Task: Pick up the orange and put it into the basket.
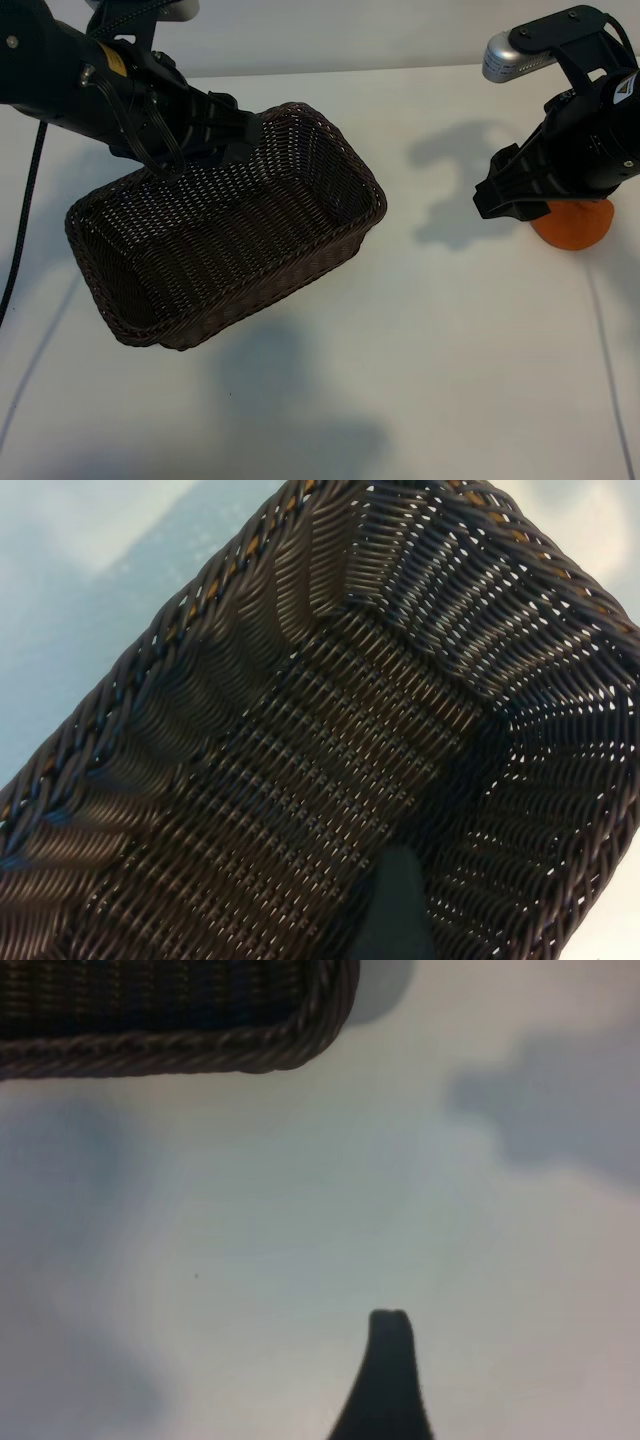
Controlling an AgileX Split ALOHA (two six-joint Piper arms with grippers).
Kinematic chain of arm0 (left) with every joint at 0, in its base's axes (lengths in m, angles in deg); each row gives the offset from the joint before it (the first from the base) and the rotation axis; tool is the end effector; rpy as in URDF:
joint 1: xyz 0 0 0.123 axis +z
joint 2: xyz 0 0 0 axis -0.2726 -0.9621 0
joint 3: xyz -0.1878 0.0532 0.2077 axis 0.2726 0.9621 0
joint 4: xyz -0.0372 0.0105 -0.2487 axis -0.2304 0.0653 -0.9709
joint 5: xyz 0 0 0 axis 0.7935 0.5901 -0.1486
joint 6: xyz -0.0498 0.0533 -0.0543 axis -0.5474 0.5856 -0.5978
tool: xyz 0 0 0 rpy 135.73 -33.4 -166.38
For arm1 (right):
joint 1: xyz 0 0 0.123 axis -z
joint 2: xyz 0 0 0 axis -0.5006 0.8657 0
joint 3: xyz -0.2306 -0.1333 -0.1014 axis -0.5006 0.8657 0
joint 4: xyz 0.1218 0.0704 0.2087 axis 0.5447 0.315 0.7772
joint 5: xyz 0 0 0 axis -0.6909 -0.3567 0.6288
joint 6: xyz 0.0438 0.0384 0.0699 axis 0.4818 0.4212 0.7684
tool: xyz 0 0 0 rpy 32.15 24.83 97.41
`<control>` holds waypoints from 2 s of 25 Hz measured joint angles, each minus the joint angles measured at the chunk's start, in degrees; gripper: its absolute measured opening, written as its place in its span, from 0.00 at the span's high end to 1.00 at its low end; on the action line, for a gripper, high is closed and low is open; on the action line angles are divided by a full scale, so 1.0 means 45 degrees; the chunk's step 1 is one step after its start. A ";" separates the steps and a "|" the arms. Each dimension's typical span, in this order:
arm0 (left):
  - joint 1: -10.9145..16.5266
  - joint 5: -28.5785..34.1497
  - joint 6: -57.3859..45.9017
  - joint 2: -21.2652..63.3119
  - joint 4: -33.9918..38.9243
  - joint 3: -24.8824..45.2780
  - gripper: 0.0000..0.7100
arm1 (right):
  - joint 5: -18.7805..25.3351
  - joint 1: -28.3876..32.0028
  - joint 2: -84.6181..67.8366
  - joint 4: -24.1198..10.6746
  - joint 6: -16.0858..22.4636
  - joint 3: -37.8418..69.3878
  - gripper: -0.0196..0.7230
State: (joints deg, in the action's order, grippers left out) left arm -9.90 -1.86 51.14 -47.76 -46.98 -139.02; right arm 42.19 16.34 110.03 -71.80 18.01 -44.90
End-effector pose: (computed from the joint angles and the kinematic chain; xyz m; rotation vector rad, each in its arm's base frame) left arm 0.2911 -0.1500 0.3023 0.3251 2.5012 -0.3990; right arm 0.2731 0.0863 0.2893 -0.4239 2.6285 0.3500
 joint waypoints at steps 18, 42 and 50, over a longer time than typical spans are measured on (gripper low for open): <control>0.0000 -0.0010 0.0000 0.0000 0.0000 0.0000 0.17 | -0.0189 0.0000 0.0000 0.0012 0.0013 0.0000 0.19; 0.0000 0.1051 -0.2347 0.1110 0.1709 0.0197 0.17 | -0.0476 0.0000 0.0000 0.0024 0.0046 0.0000 0.19; 0.0000 0.2617 -0.8546 0.4340 0.6633 0.3430 0.17 | -0.0476 0.0000 0.0000 0.0024 0.0046 0.0000 0.19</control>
State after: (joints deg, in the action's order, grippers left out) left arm -9.90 9.92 12.68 -28.23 -17.13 -123.59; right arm 40.04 16.34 110.03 -71.69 18.22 -44.90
